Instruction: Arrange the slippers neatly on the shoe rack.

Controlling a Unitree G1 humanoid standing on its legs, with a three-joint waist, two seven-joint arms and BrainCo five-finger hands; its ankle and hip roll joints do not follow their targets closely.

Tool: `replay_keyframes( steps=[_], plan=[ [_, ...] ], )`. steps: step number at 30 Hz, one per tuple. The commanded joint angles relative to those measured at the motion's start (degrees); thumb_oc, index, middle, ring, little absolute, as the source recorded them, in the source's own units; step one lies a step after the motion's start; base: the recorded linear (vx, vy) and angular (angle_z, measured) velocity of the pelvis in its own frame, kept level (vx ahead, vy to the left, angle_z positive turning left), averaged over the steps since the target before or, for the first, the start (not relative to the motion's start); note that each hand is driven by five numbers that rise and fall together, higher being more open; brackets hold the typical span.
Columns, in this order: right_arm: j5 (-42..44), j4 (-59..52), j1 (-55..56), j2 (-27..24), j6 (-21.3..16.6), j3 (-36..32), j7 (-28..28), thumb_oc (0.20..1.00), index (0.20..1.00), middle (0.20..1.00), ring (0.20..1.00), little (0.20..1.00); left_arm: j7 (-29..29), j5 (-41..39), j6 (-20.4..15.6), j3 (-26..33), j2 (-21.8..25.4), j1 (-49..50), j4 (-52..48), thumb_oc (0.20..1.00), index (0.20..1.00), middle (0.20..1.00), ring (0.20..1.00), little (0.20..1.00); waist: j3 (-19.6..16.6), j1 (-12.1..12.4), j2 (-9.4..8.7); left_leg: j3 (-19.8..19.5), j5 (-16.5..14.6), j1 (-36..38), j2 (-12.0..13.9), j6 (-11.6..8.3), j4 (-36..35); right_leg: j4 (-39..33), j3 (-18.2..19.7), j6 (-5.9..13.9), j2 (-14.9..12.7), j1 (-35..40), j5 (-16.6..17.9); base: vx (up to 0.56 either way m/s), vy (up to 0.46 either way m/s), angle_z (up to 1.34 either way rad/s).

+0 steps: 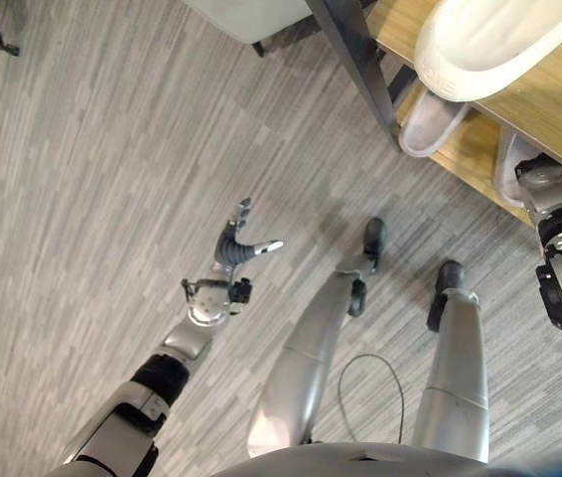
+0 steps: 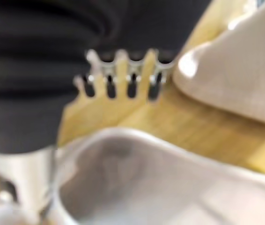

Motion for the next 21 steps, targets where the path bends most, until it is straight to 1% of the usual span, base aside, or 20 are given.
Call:
replay_keyframes(
  steps=[1,2,3,4,6,8,12,16,21],
  plan=[
    [2.7,-1.0,1.5,1.3,-1.6,0.4,-0.1,1.0,1.0,1.0,1.0,1.0,1.6,0.5,-1.6,2.3,1.5,-0.3,2.9,1.0,1.0,1.0,1.0,1.0,1.1,0.1,0.08,-0.9,-7.8,-0.1,1.5,-3.23,-0.3,-7.8,0.6,2.66,-3.9,7.3,4.7,0.0,0.0,0.0],
    [2.7,-1.0,1.6,1.3,-1.5,0.3,-0.2,1.0,1.0,1.0,1.0,1.0,1.6,0.5,-1.6,2.3,1.5,-0.3,2.9,1.0,1.0,1.0,1.0,1.0,1.1,0.1,0.04,-0.9,-7.8,0.0,1.5,-3.23,-0.3,-7.9,0.6,2.66,-3.9,7.3,4.8,-0.03,0.0,-0.03],
    [3.0,-1.5,3.0,3.1,-1.8,-0.4,-0.5,1.0,1.0,1.0,1.0,1.0,1.8,0.5,-1.4,2.3,1.5,-0.6,3.6,1.0,1.0,1.0,1.0,1.0,1.5,-0.3,-0.11,-1.0,-7.5,0.6,1.6,-3.34,-0.6,-8.3,0.4,2.64,-3.6,7.9,5.2,-0.03,0.002,-0.05],
    [3.2,-1.8,3.5,3.8,-1.9,-0.8,-0.5,1.0,1.0,1.0,1.0,1.0,1.8,0.4,-1.2,2.2,1.4,-0.9,4.0,1.0,1.0,1.0,1.0,1.0,1.7,-0.4,-0.15,-1.0,-7.4,0.9,1.7,-3.37,-0.7,-8.6,0.4,2.69,-3.4,8.2,5.5,-0.04,0.002,-0.08],
    [3.2,-1.9,3.6,3.8,-1.9,-0.8,-0.6,1.0,1.0,1.0,1.0,1.0,1.8,0.4,-1.2,2.2,1.4,-0.9,4.1,1.0,1.0,1.0,1.0,1.0,1.8,-0.4,-0.17,-1.0,-7.4,1.0,1.7,-3.37,-0.8,-8.6,0.4,2.69,-3.3,8.3,5.5,-0.02,-0.001,-0.08],
    [3.9,-1.9,4.4,5.0,-2.0,-1.9,-1.1,1.0,1.0,1.0,1.0,1.0,1.7,0.7,-1.2,1.6,1.5,-1.8,4.9,1.0,1.0,1.0,1.0,1.0,2.4,-0.7,-0.3,-1.0,-7.0,1.8,1.8,-3.41,-2.2,-10.2,0.2,2.87,-3.2,9.4,5.9,-0.06,-0.017,-0.07],
    [3.8,-0.7,4.6,5.6,-1.6,-2.7,-2.2,1.0,1.0,1.0,1.0,1.0,2.2,1.3,-1.0,0.6,1.6,-3.4,6.4,1.0,1.0,1.0,1.0,1.0,3.2,-1.0,0.28,-1.1,-6.0,2.4,1.7,-3.56,-4.0,-10.9,0.2,3.14,-3.0,9.6,6.6,-0.04,0.012,-0.06],
    [4.7,1.0,5.1,6.6,-1.8,-3.8,-2.0,1.0,1.0,1.0,1.0,1.0,2.7,2.7,-0.9,0.1,1.7,-3.7,7.2,1.0,1.0,1.0,1.0,1.0,3.0,-0.6,0.63,-1.2,-6.1,2.5,1.7,-3.55,-4.0,-10.9,0.1,2.97,-3.1,9.7,6.2,0.0,0.0,0.0],
    [5.9,1.1,5.6,7.6,-2.4,-4.8,-3.2,1.0,1.0,1.0,1.0,1.0,3.8,4.1,-0.3,-0.3,1.3,-4.2,9.3,1.0,1.0,1.0,1.0,1.0,2.6,-0.6,0.95,-1.2,-6.6,2.1,2.0,-3.52,-2.7,-9.8,0.3,2.79,-3.1,9.2,6.0,0.0,0.0,0.0]
  ],
)
